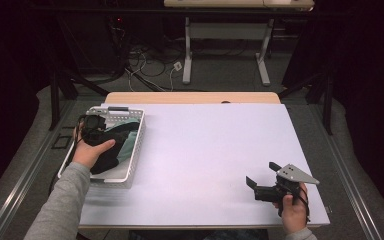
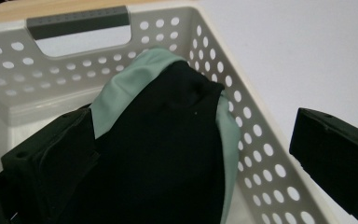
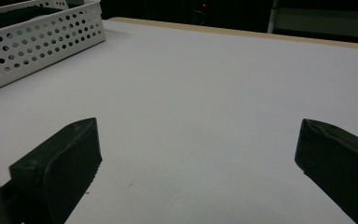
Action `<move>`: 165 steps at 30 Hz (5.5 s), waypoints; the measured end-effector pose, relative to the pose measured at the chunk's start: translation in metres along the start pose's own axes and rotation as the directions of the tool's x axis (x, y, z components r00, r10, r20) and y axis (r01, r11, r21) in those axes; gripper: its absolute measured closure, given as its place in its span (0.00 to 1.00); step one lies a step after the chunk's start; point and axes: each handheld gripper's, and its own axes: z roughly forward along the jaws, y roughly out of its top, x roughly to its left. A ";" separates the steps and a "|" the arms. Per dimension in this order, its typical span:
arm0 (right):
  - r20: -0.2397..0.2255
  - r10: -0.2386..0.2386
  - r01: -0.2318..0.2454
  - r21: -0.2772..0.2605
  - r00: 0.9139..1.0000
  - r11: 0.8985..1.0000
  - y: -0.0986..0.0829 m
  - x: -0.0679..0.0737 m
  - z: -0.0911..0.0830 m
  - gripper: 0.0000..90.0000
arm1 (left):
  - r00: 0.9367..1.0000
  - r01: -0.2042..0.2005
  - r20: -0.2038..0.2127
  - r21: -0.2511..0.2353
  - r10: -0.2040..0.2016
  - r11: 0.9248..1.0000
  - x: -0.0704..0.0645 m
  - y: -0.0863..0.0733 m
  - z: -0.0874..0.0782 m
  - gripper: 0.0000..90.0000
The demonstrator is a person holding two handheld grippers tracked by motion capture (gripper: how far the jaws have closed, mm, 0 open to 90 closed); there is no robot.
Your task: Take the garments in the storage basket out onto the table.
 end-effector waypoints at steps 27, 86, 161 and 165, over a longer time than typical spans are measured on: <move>-0.008 -0.014 0.014 0.020 1.000 1.000 -0.001 0.000 0.002 0.00 | 0.998 0.019 -0.059 0.058 -0.016 0.998 0.012 -0.016 0.019 0.00; -0.015 0.023 -0.022 0.038 1.000 0.999 -0.003 -0.005 0.004 0.01 | 0.997 -0.022 -0.065 0.131 0.031 0.991 0.016 -0.028 0.027 0.21; -0.010 0.041 -0.040 0.050 0.999 0.998 -0.004 -0.009 0.006 0.04 | 0.999 -0.017 -0.045 -0.010 0.016 1.000 0.000 -0.017 -0.023 0.81; -0.011 0.042 -0.041 0.051 0.999 0.998 -0.004 -0.010 0.006 0.04 | 0.999 -0.009 -0.046 -0.042 0.007 0.999 0.002 -0.018 -0.028 0.82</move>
